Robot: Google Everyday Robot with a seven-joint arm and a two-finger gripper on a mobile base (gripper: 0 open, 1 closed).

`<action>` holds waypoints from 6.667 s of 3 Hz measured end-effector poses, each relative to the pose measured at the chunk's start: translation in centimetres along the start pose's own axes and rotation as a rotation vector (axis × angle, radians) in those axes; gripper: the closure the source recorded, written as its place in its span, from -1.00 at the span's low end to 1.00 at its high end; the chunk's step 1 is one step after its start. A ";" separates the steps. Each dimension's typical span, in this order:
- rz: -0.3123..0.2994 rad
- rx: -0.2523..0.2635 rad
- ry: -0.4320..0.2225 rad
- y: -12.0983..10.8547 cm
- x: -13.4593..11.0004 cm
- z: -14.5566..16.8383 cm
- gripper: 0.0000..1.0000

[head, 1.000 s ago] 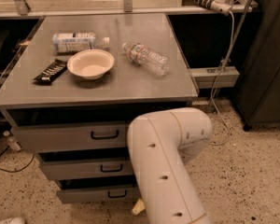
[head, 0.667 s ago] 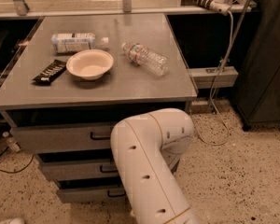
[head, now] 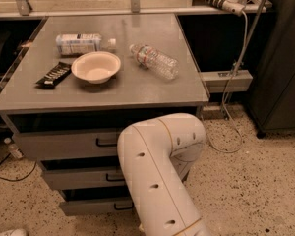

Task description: Open bottom drawer

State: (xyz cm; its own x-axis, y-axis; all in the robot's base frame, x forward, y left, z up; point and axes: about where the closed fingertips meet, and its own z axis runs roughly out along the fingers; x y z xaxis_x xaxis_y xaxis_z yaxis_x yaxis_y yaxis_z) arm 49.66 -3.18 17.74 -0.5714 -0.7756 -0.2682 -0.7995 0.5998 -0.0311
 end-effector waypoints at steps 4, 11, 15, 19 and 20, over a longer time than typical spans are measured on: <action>0.051 -0.011 0.030 1.6 3.1 -0.7 -1.00; 0.057 0.059 -0.139 -2.8 -0.2 -3.9 -1.00; -0.013 0.058 -0.208 -2.8 -4.2 -1.6 -1.00; -0.086 0.004 -0.180 -2.0 -5.2 2.7 -1.00; -0.087 -0.004 -0.165 -1.7 -4.8 2.7 -1.00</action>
Offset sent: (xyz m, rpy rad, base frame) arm -0.1673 -0.1011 -0.0296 -0.0942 0.1556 -0.1718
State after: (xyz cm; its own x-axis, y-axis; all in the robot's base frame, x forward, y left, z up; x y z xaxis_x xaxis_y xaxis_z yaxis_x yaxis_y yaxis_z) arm 54.24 0.04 16.52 -0.4620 -0.7819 -0.4187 -0.8456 0.5307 -0.0579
